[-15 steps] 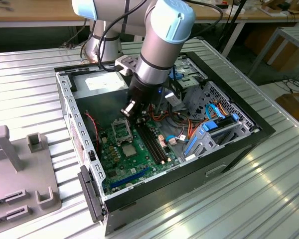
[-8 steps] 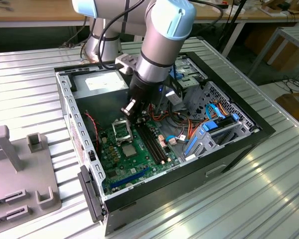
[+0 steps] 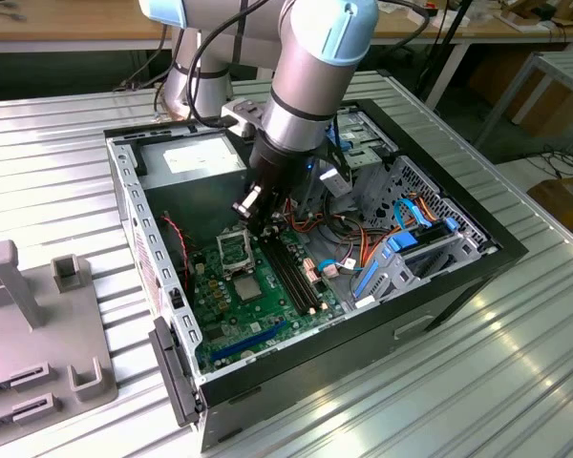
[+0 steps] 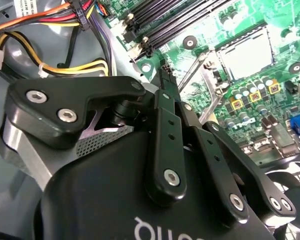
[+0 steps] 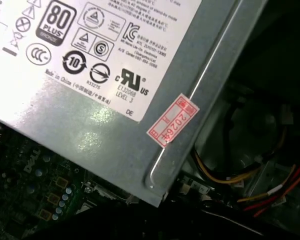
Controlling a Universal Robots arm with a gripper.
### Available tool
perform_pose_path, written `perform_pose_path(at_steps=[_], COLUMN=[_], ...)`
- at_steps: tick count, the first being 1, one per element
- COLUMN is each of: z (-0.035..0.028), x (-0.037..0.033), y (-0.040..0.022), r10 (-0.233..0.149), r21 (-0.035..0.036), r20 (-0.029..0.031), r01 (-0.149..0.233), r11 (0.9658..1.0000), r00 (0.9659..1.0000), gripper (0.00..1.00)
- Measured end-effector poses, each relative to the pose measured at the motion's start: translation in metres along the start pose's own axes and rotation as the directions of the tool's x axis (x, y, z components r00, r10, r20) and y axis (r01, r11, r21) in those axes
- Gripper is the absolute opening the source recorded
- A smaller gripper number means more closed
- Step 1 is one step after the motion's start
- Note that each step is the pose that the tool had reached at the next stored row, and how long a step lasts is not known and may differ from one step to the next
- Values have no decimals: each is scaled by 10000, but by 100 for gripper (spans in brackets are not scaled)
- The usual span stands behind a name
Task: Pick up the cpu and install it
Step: 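Close the cpu cover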
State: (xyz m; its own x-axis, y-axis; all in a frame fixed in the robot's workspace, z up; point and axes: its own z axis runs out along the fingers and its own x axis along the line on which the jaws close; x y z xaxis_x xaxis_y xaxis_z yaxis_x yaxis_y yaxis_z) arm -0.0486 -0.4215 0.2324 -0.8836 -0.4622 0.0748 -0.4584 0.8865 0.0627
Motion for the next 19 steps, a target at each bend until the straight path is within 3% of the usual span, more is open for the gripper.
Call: perform_pose_path(at_steps=[10,19], z=[-78,-144], x=[5,10], y=[5,10], r10=[28,35], r21=[237,316], r20=[-142,-181], r01=[-24,-29], r11=[9997,9995], r00=[9999,9998], gripper=[11,11])
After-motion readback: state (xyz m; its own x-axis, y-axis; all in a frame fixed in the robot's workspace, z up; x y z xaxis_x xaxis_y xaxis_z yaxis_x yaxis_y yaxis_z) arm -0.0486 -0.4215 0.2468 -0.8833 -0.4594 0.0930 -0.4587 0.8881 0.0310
